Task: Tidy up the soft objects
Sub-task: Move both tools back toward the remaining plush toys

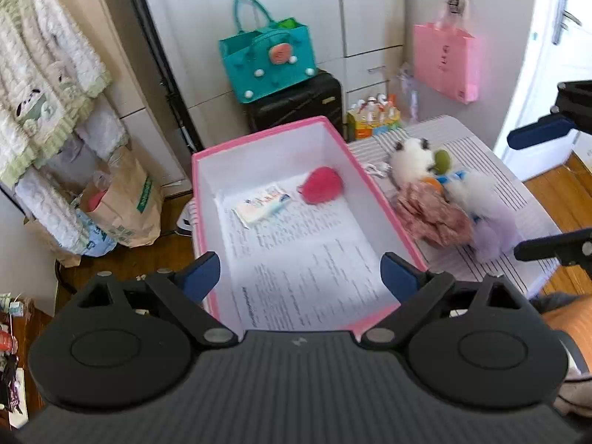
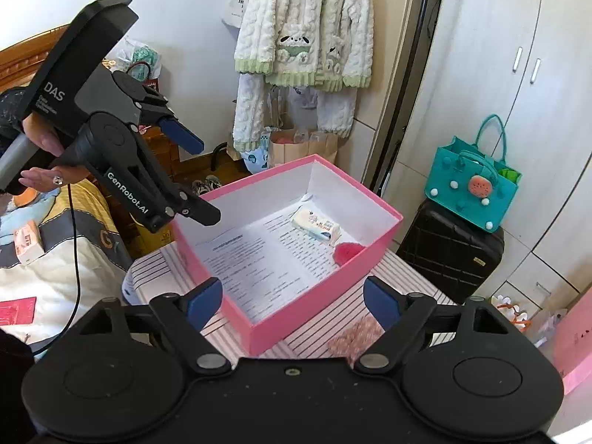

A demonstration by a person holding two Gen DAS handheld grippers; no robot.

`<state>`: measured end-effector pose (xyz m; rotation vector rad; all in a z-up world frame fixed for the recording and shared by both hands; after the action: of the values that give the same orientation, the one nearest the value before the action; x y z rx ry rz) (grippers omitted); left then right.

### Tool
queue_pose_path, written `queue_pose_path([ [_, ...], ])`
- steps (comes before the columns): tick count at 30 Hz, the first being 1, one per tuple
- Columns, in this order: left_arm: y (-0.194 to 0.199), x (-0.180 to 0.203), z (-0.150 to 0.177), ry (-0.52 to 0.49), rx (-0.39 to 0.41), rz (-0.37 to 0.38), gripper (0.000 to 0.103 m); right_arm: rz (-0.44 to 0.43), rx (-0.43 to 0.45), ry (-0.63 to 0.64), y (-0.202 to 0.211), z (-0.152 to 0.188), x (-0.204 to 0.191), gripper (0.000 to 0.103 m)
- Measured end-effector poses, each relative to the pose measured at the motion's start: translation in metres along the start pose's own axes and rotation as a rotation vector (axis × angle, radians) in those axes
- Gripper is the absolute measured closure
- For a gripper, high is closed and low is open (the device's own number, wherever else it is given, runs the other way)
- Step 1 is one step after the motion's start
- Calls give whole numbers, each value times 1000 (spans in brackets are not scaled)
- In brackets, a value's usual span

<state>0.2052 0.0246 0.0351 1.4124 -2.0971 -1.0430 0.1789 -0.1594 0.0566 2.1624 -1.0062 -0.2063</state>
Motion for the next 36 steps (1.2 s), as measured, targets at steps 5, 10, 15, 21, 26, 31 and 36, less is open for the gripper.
queue_pose_path([
  [5, 4, 22, 19, -42, -13, 24, 5, 8, 2, -31, 11, 24, -6, 10],
  [10, -1, 43, 39, -85, -34, 57, 5, 31, -19, -74, 13, 52, -15, 9],
  [15, -7, 60, 53, -117, -58, 91, 5, 20, -45, -131, 10, 81, -20, 9],
  [21, -20, 80, 67, -143, -81, 134, 5, 18, -38, -172, 8, 114, -25, 9],
  [26, -31, 82, 80, -167, -47, 125, 5, 44, -33, -195, 4, 139, -22, 9],
  [31, -41, 82, 88, -103, -16, 181, 5, 77, -11, -227, -6, 162, -10, 9],
  [36, -51, 97, 92, -76, 55, 231, 5, 138, 116, -198, -18, 183, -6, 9],
])
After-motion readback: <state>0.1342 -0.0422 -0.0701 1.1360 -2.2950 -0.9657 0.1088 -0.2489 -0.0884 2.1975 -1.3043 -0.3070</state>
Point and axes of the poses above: each gripper's, at about its wrist camera, not at the fingertips, and y roughly against the way its jaws point, x to its right, z to its underside, the point moved 5 cm from there along -y, roughly the way its jaws point, and after that the axes turned 3 degrees about z, right-handed, at the moved point
